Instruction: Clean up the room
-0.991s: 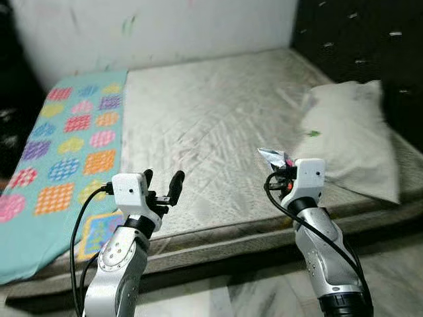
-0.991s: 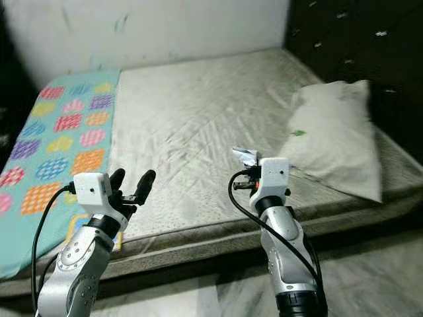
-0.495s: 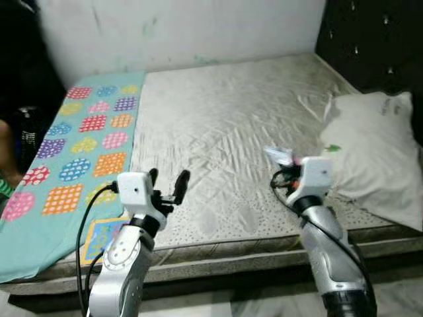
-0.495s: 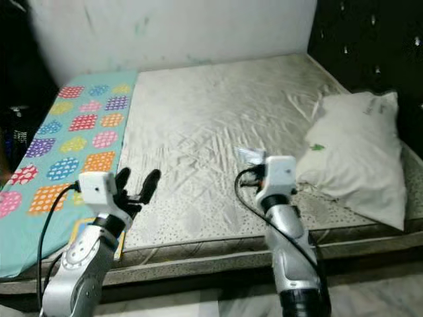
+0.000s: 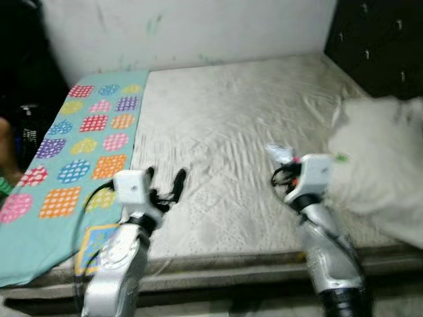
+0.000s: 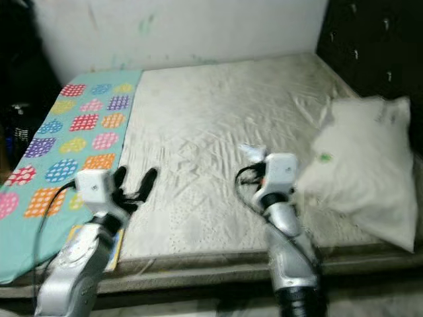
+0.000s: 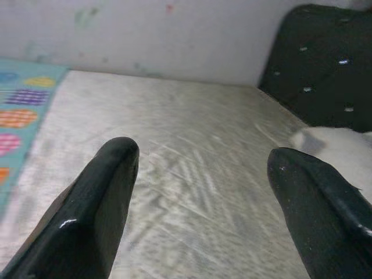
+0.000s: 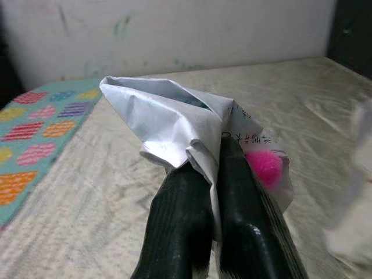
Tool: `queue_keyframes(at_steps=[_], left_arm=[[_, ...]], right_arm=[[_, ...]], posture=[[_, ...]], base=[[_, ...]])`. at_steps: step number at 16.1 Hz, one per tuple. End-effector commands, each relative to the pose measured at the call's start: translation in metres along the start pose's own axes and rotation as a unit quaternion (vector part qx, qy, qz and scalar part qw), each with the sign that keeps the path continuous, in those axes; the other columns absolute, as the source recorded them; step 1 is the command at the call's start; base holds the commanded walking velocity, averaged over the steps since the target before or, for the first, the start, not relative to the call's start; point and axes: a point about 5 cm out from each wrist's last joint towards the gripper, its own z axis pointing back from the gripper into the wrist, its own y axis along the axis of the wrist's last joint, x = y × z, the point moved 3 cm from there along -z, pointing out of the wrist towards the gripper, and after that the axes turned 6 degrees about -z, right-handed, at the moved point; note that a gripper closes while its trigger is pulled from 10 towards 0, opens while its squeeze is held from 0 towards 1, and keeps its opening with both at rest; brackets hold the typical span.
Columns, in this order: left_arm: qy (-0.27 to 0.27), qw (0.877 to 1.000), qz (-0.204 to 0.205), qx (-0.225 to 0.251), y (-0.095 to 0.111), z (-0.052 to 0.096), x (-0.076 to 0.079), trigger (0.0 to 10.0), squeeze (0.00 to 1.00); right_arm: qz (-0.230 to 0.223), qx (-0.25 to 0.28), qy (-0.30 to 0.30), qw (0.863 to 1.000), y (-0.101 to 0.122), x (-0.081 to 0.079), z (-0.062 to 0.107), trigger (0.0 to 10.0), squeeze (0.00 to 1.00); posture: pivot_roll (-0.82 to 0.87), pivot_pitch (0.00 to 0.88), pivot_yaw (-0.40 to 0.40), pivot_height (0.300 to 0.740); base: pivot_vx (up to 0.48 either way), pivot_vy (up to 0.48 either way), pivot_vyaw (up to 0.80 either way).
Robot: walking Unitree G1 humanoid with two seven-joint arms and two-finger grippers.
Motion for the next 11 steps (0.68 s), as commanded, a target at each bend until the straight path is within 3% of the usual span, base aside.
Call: queue_keyframes(at_steps=[1, 7, 11], left_arm=[[0.000, 1.000, -0.002, 0.000, 0.0004, 0.0002, -0.0013, 10.0, 0.00], [0.005, 1.000, 0.004, -0.003, -0.0007, -0.0005, -0.0013, 10.0, 0.00], [0.023, 1.000, 0.013, -0.013, -0.0042, -0.0022, -0.0043, 10.0, 0.00]], right_arm=[[0.003, 0.002, 0.004, 1.000, 0.0001, -0.0026, -0.0001, 10.0, 0.00], [0.004, 0.002, 0.005, 1.000, -0.0006, -0.0029, -0.0010, 10.0, 0.00], [0.004, 0.001, 0.005, 1.000, -0.0012, -0.0029, -0.0015, 10.0, 0.00]], posture=[[-0.13, 0.025, 0.091, 0.740], [-0.13, 0.018, 0.092, 0.740], [-0.13, 0.017, 0.090, 0.740]], base=[[0.304, 0.000, 0.00], [0.295, 0.000, 0.00], [0.000, 0.000, 0.00]])
